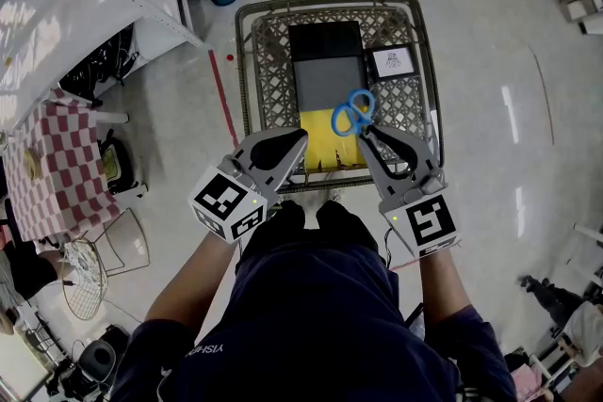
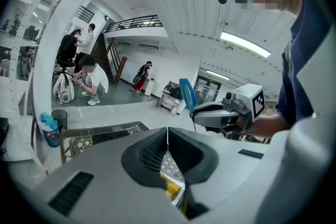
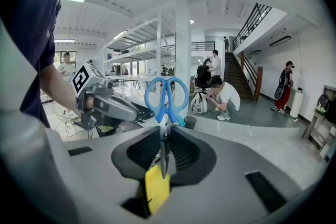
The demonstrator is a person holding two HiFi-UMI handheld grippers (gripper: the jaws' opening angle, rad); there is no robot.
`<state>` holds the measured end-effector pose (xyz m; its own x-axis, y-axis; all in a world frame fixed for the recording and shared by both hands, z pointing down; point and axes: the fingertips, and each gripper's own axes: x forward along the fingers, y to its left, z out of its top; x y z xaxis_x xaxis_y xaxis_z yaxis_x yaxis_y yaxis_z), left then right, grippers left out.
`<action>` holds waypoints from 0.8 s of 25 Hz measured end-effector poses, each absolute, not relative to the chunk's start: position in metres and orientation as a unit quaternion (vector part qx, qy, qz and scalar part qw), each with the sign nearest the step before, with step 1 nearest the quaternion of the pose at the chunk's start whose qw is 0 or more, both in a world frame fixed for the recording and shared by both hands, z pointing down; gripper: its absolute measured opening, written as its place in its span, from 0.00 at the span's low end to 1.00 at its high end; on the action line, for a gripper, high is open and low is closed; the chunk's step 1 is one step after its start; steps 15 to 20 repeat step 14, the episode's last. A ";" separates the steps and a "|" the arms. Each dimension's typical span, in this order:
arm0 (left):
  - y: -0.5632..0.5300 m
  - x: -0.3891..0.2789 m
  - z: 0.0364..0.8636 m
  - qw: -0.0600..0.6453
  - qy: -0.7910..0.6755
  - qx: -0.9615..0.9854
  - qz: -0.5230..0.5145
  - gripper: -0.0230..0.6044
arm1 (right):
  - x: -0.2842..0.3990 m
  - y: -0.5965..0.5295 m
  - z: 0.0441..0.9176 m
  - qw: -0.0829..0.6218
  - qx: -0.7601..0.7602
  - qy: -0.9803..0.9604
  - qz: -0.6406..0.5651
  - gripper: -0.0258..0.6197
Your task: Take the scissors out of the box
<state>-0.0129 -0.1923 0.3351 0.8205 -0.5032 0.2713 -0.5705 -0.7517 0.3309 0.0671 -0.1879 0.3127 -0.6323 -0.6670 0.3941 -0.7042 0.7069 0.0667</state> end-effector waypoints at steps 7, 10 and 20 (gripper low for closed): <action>-0.192 -0.010 0.335 0.204 -0.289 0.932 0.083 0.08 | 0.069 -0.190 0.311 0.196 0.381 -0.902 0.046 0.16; -0.191 -0.011 0.336 0.204 -0.289 0.932 0.083 0.08 | 0.069 -0.190 0.311 0.198 0.380 -0.902 0.044 0.16; -0.189 -0.013 0.337 0.205 -0.290 0.931 0.082 0.08 | 0.068 -0.189 0.312 0.199 0.381 -0.902 0.045 0.16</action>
